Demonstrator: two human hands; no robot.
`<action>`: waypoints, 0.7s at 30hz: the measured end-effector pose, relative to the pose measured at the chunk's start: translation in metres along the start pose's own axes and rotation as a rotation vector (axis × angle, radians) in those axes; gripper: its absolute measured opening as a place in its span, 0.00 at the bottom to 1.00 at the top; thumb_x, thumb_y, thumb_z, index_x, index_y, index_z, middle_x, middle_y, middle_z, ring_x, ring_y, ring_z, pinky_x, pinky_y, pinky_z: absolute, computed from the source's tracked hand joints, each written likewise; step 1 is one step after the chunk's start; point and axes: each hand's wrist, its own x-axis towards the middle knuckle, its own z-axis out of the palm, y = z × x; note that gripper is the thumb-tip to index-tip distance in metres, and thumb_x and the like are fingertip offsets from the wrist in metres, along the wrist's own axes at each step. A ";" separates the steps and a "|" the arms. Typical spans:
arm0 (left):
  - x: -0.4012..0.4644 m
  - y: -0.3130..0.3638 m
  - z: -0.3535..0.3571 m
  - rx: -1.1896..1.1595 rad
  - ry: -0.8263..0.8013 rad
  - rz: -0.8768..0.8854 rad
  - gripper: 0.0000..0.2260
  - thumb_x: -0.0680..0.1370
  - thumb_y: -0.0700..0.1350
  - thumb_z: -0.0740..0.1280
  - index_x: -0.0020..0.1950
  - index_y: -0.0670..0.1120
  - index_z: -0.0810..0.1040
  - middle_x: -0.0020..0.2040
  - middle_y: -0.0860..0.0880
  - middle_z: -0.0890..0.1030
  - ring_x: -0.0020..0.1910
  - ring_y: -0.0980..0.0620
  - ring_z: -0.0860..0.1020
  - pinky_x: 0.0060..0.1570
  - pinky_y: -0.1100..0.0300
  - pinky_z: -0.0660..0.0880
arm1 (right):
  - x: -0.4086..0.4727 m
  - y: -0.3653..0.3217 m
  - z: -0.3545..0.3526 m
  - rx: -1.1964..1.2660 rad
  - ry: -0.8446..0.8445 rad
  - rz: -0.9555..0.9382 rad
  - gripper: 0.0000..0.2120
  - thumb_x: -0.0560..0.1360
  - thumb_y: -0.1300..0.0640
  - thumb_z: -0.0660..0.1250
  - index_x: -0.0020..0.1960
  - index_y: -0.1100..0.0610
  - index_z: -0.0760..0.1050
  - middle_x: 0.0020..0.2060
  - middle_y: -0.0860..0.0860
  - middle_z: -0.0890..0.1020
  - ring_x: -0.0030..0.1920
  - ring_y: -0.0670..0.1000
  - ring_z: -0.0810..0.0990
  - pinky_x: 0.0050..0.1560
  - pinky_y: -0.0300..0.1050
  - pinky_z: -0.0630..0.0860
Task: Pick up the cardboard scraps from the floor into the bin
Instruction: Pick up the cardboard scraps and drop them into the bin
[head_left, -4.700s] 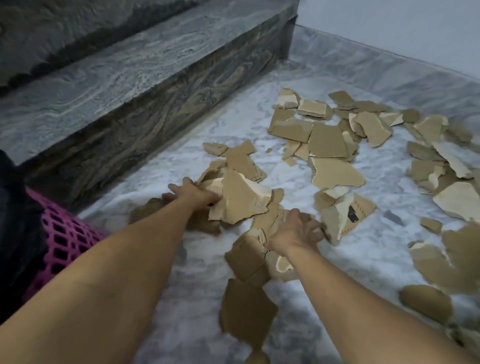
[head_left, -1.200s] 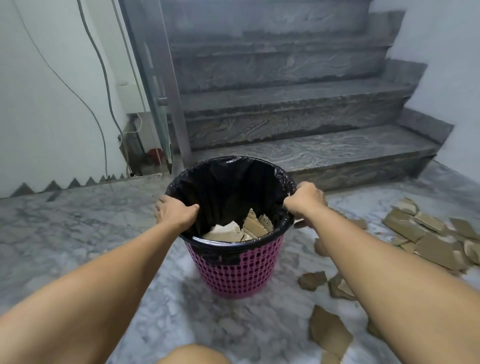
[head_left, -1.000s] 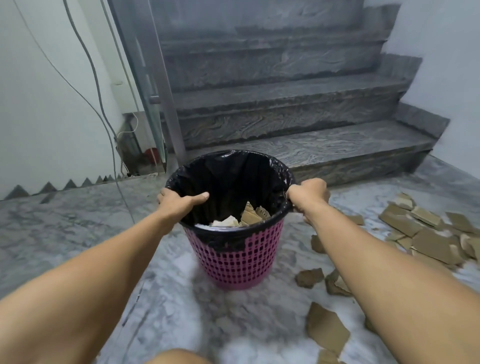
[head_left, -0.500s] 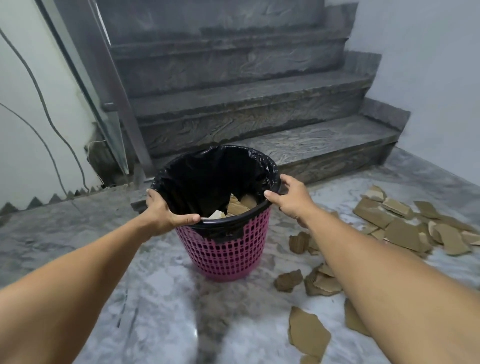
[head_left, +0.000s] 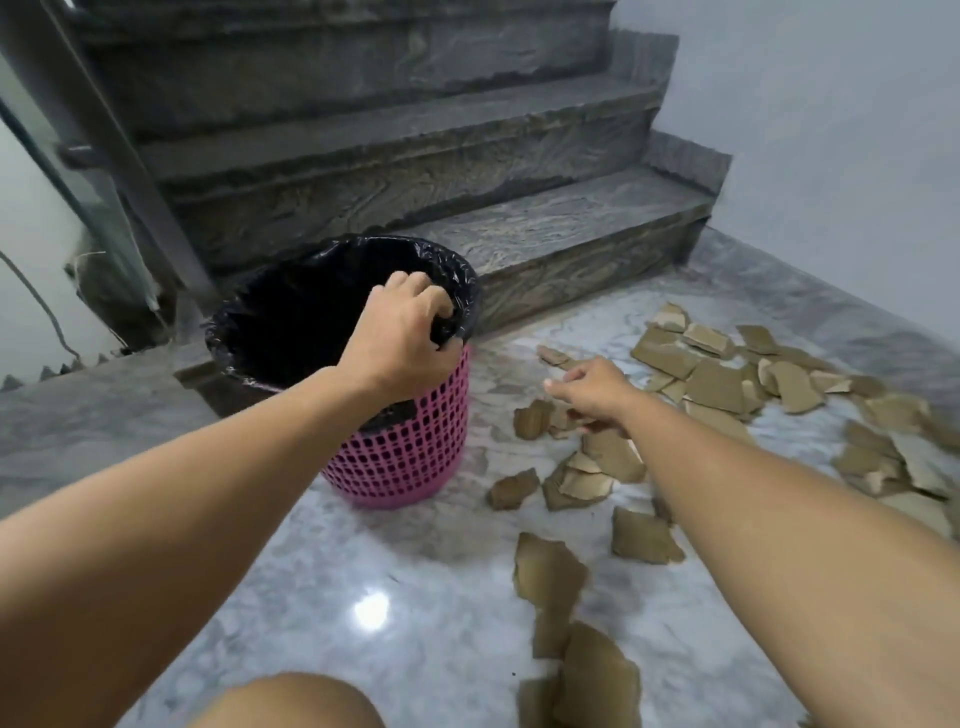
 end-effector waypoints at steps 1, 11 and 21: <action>0.000 0.010 0.010 -0.011 0.008 0.081 0.11 0.70 0.46 0.70 0.48 0.42 0.79 0.47 0.45 0.78 0.49 0.43 0.75 0.47 0.50 0.74 | 0.000 0.011 -0.008 -0.016 -0.006 0.035 0.12 0.76 0.49 0.69 0.47 0.57 0.71 0.41 0.58 0.78 0.41 0.57 0.80 0.36 0.48 0.77; -0.004 0.065 0.161 -0.036 -0.888 -0.172 0.28 0.72 0.55 0.71 0.69 0.44 0.71 0.63 0.44 0.77 0.59 0.44 0.76 0.57 0.53 0.76 | 0.007 0.153 -0.086 -0.112 0.042 0.369 0.15 0.74 0.56 0.73 0.38 0.58 0.66 0.34 0.55 0.69 0.35 0.55 0.72 0.34 0.46 0.69; -0.033 0.076 0.273 -0.269 -1.063 -0.954 0.69 0.55 0.67 0.78 0.78 0.45 0.35 0.77 0.35 0.38 0.77 0.34 0.46 0.74 0.44 0.55 | 0.019 0.254 -0.097 -0.386 0.047 0.470 0.55 0.61 0.39 0.79 0.76 0.58 0.54 0.73 0.58 0.63 0.73 0.60 0.62 0.66 0.51 0.69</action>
